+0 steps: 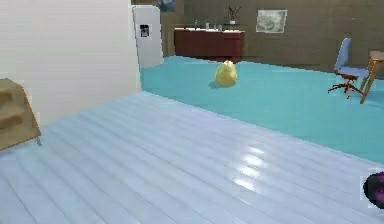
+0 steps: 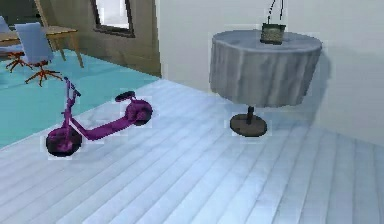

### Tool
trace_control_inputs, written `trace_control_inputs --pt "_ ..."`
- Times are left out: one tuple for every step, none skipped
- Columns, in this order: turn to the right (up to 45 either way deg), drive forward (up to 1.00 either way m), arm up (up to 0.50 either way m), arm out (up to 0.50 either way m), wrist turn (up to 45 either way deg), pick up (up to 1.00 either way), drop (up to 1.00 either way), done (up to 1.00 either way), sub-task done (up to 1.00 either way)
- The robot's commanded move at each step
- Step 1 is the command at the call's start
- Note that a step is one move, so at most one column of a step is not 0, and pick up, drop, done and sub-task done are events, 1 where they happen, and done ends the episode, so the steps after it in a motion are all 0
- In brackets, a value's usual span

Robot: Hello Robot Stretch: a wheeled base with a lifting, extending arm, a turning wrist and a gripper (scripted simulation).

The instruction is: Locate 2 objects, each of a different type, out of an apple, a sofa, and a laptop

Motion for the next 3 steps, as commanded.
trace_control_inputs --pt "45.0 0.0 0.0 0.0 0.0 0.0 0.0 0.0 0.0" --pt "45.0 0.0 0.0 0.0 0.0 0.0 0.0 0.0 0.0" --pt "12.0 0.0 0.0 0.0 0.0 0.0 0.0 0.0 0.0"
